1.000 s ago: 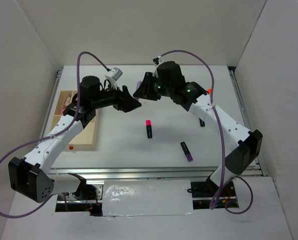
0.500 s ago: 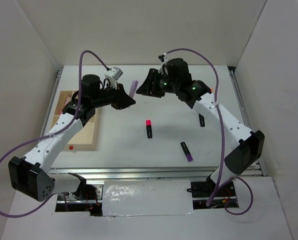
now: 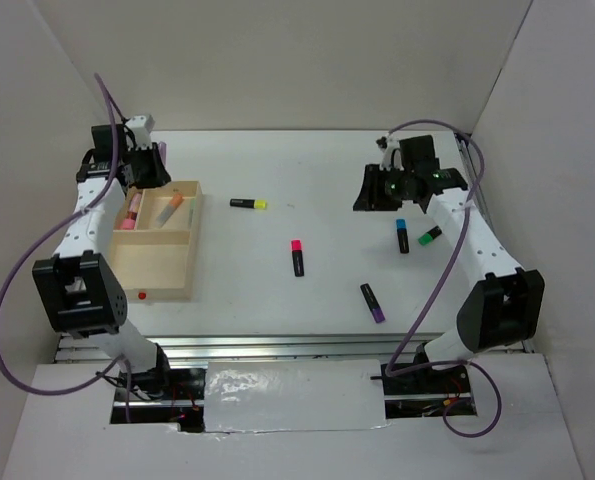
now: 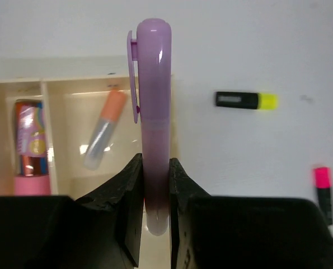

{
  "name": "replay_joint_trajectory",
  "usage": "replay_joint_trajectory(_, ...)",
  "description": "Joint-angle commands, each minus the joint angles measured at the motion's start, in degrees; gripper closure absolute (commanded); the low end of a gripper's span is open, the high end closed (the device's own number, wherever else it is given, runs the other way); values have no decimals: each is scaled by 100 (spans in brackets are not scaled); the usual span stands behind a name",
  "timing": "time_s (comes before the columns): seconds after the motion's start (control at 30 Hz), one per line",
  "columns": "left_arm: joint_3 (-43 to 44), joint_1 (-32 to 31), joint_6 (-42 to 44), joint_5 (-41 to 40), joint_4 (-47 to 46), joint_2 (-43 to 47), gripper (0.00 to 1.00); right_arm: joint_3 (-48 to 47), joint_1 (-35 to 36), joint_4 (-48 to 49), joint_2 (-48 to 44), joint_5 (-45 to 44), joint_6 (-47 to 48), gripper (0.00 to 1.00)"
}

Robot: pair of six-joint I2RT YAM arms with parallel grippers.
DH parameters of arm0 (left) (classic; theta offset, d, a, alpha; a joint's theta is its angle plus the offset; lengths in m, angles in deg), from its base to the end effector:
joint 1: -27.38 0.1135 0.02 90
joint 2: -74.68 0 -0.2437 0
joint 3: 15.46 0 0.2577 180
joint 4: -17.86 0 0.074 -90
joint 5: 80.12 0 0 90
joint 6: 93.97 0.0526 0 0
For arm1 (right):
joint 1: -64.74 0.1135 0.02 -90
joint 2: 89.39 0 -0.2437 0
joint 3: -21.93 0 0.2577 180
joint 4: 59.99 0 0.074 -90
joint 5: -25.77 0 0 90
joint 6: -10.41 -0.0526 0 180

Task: Sort the stationery into containers
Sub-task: Place the stationery into the container

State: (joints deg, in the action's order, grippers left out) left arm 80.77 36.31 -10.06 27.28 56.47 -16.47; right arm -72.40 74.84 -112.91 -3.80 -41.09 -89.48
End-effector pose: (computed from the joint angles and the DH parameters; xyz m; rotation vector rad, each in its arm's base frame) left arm 0.3829 0.0442 0.3114 -0.1050 2.1380 -0.2980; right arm 0.3348 0.0806 0.3104 -0.2072 2.3444 0.6447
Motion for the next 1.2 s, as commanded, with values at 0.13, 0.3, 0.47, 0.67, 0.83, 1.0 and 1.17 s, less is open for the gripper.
replay_joint_trajectory(0.13, 653, 21, 925, -1055, 606, -1070, 100, 1159, -70, -826, -121, -274, 1384, 55)
replay_joint_trajectory(0.3, 645, -110, 890, -1344, 596, -1378, 100, 1362, 0, -958, 37, -564, 1446, 57)
replay_joint_trajectory(0.47, 548, -146, 705, -1547, 755, -1686, 100, 1432, 17, -1011, 99, -723, 1402, 58)
replay_joint_trajectory(0.67, 346, -146, 661, -1618, 755, -1765, 89, 1468, 44, -1002, 82, -749, 1367, 57)
replay_joint_trajectory(0.83, 487, -163, 661, -1207, 887, -1573, 43, 1599, 88, -967, 64, -889, 1314, 56)
replay_joint_trajectory(1.0, 390, -417, 427, -967, 571, -756, 12, 1828, 97, -932, -50, -1188, 1270, 56)
replay_joint_trajectory(1.17, 127, -1550, 38, -1134, 342, 132, 11, 2188, 105, -949, -278, -1503, 1209, 55)
